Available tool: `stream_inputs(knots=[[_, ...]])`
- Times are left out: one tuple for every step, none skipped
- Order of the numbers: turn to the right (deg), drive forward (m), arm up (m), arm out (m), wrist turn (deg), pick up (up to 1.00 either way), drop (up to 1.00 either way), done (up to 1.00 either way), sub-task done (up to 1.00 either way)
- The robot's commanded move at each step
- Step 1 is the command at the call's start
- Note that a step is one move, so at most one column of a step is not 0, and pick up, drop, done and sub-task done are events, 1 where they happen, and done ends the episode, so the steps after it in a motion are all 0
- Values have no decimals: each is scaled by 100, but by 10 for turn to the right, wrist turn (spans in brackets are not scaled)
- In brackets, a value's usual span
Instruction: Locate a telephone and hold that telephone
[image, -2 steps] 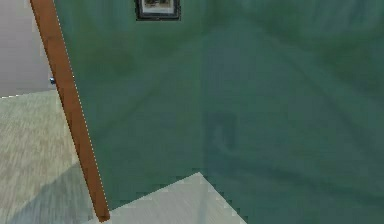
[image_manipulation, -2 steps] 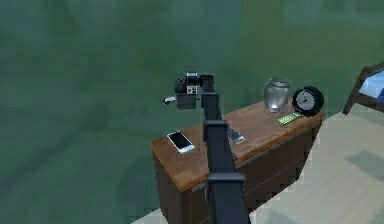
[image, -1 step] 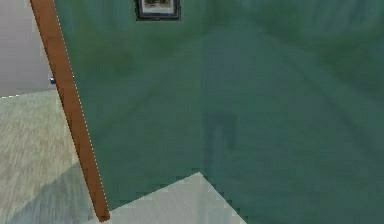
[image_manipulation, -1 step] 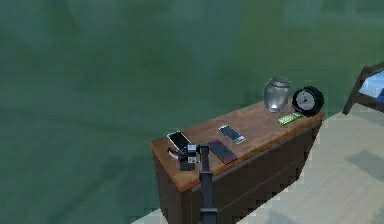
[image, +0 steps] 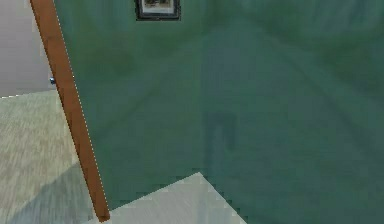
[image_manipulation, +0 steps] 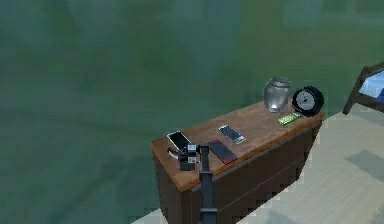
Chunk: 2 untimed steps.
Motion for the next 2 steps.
stream_inputs(knots=[[0, 0, 10, 0, 0, 0, 0, 0, 0], [0, 0, 0, 0, 0, 0, 0, 100, 0]])
